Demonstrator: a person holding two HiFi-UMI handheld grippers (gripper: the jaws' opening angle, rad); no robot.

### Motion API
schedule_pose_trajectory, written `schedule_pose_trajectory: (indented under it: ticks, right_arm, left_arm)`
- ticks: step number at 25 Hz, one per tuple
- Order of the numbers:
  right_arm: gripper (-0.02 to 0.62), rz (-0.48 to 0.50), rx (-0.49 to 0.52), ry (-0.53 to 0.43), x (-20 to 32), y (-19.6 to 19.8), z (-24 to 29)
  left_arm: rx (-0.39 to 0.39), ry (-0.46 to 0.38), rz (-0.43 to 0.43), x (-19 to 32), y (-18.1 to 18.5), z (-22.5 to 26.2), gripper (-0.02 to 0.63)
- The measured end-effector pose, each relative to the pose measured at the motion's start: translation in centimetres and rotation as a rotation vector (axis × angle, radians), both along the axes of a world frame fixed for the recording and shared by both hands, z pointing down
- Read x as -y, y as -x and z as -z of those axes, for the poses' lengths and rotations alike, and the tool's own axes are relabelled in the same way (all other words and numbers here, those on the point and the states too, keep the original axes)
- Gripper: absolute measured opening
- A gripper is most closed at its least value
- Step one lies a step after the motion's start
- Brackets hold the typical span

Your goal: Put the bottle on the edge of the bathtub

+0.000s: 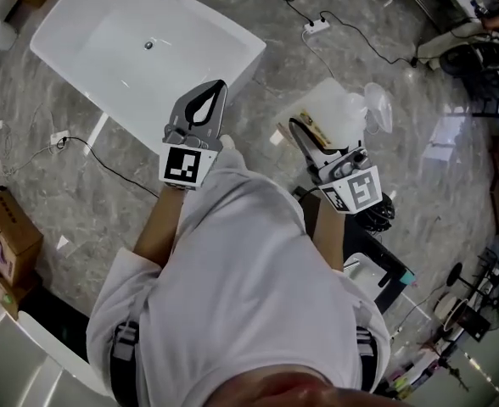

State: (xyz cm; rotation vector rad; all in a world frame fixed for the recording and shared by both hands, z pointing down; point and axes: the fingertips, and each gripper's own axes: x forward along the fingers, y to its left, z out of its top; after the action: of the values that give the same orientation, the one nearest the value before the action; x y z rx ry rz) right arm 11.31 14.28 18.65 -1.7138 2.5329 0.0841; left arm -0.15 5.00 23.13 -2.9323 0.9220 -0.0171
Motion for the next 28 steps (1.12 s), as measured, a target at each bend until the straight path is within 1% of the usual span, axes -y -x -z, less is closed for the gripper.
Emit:
schedule_pose_trajectory:
  ticks: [3,6,9,12,15,19,21,25,28]
  right_arm:
    - [0.345,0.031,0.013,-0.002,4.1,-1.7,0.1]
    - [0.345,0.069,0.021,0.014,8.4,-3.4,-0.5]
    - [0.345,0.118,0.017,0.027,12.9,-4.6,-1.6]
    - [0.345,0.185,0.029,0.028,17.5,-5.7,-2.4]
    - [0.345,0.263,0.039,0.024,21.8,-6.2,-3.6]
    - [0.345,0.377,0.022,0.011,26.4,-4.6,-5.2]
    - [0.345,0.421,0.016,0.004,28.8,-4.5,-5.3]
    - [0.345,0.484,0.007,0.034,33.7,-4.4,-7.5]
    - [0.345,0.503,-0.001,0.052,37.2,-4.5,-10.6]
  left_arm:
    - [0.016,-0.031,0.005,3.7,-1.7,0.6,0.0]
    - [0.026,-0.065,0.034,7.1,-3.1,1.4,0.0]
    - [0.078,-0.105,0.057,10.2,-4.4,1.2,0.0]
    - [0.078,-0.077,0.101,13.4,-5.5,0.4,0.0]
    - [0.083,-0.058,0.173,16.3,-5.8,-1.0,0.0]
    - [0.012,0.015,0.294,19.8,-3.8,-3.4,0.0]
    - [-0.002,0.036,0.341,21.9,-3.5,-3.8,0.0]
    - [-0.031,0.06,0.441,25.4,-2.4,-6.2,0.0]
    - [-0.03,0.076,0.478,27.8,-1.8,-9.2,0.0]
